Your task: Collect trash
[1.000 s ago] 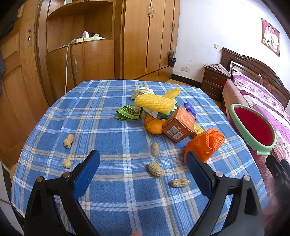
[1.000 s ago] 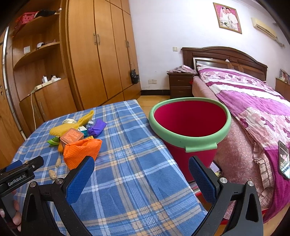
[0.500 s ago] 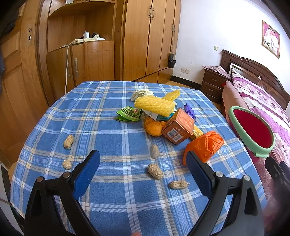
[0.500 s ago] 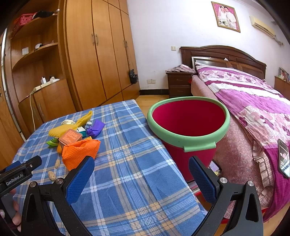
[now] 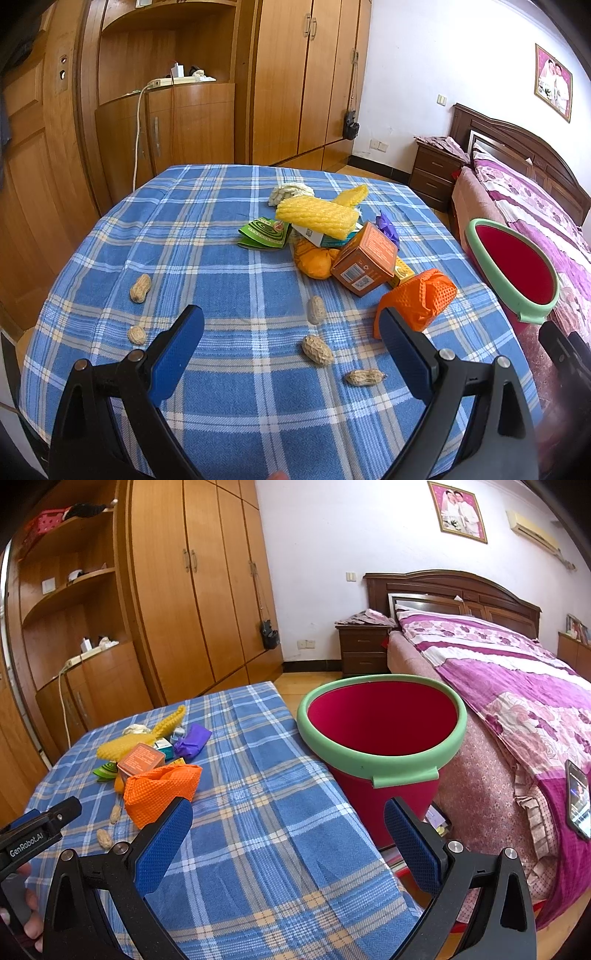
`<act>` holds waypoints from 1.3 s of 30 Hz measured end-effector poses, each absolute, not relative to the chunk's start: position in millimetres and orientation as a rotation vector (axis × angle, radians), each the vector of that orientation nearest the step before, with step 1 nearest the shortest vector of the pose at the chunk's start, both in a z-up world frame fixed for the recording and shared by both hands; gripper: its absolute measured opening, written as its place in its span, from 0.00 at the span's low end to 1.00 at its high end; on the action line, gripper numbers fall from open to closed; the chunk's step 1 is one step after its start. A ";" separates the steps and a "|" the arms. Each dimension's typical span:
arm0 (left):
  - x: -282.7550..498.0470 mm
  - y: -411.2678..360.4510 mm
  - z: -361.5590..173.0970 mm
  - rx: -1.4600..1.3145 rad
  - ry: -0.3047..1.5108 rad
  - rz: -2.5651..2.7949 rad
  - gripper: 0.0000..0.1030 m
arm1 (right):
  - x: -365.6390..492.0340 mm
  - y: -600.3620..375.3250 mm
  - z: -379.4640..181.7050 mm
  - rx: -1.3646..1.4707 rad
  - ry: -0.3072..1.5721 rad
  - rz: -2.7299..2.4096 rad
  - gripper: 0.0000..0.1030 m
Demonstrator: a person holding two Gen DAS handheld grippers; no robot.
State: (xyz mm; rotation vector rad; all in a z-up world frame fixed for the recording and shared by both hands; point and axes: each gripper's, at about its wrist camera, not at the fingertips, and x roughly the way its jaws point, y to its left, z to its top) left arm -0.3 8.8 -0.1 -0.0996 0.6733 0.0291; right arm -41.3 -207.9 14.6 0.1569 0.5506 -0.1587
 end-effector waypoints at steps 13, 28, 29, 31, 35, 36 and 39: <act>-0.2 9.3 0.5 -0.101 0.667 0.030 0.92 | -40.4 -208.9 12.6 0.164 0.556 -0.162 1.00; 5.2 32.0 3.3 -0.124 0.666 0.059 0.92 | -33.2 -205.0 16.5 0.159 0.560 -0.128 1.00; 6.1 34.4 3.0 -0.126 0.668 0.064 0.92 | -31.3 -203.6 17.4 0.158 0.561 -0.122 1.00; 8.0 38.2 2.3 -0.126 0.671 0.073 0.92 | -27.3 -199.2 18.8 0.151 0.565 -0.106 1.00; 12.0 46.5 0.1 -0.133 0.682 0.092 0.92 | -16.0 -187.5 20.7 0.137 0.584 -0.058 1.00; 12.6 48.2 -0.6 -0.134 0.684 0.095 0.92 | -13.5 -184.7 21.1 0.134 0.587 -0.048 1.00; 15.3 52.9 -2.9 -0.137 0.692 0.107 0.92 | -5.9 -174.6 23.4 0.130 0.593 -0.011 1.00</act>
